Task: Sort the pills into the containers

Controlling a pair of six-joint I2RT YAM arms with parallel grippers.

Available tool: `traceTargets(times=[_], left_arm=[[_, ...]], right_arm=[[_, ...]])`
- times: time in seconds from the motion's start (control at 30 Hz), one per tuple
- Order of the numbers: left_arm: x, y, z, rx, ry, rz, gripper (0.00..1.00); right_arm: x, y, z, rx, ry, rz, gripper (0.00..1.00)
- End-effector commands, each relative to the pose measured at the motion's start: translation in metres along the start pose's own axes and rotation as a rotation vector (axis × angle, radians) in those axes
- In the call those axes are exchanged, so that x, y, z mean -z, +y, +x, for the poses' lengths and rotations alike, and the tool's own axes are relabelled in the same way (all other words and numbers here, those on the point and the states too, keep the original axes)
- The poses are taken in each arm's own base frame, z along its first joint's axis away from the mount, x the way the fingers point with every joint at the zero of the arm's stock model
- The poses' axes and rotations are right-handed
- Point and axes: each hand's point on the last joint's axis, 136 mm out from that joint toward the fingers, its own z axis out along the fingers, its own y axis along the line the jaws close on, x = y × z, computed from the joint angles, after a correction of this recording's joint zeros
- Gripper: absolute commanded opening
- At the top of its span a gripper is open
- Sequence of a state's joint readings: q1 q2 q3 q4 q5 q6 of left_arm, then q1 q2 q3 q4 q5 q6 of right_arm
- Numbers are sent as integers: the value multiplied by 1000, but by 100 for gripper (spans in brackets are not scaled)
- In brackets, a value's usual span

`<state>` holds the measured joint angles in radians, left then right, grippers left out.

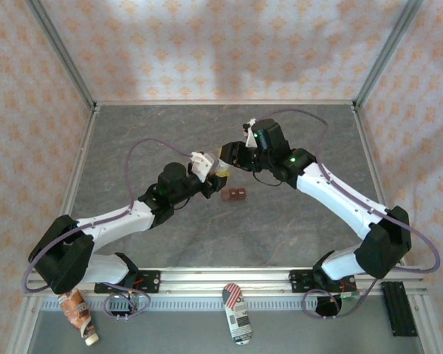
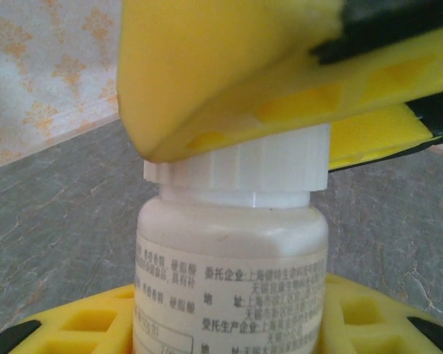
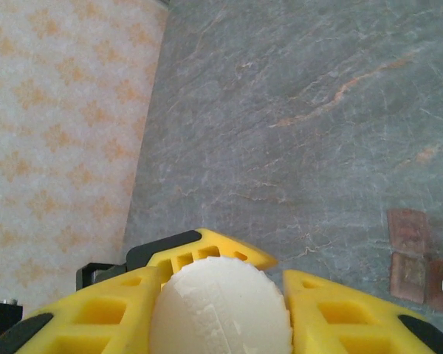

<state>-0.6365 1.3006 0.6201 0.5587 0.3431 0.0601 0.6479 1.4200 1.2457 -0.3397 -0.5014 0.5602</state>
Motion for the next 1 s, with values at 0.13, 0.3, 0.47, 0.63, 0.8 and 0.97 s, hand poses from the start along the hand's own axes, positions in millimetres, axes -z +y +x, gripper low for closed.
traceTargets(times=[0.13,0.3,0.47,0.63,0.8,0.97], left_arm=[[1,-5,-23,13,-75,28,0],[1,-6,-24,19,-75,32,0],[-1,-4,-21,16,-69,27,0],[-1,-4,-19,14,-65,26,0],[-3,-4,-17,5,-59,23,0],[-6,-4,-14,-7,-45,30,0]], right_arm=[[-8,15,19,282,175,-252,38],[-4,15,15,282,181,-252,38],[0,3,0,205,128,-183,57],[24,-15,-32,58,2,-126,73],[38,-27,-47,-60,-81,-61,75],[39,-33,-49,-195,-130,-49,75]])
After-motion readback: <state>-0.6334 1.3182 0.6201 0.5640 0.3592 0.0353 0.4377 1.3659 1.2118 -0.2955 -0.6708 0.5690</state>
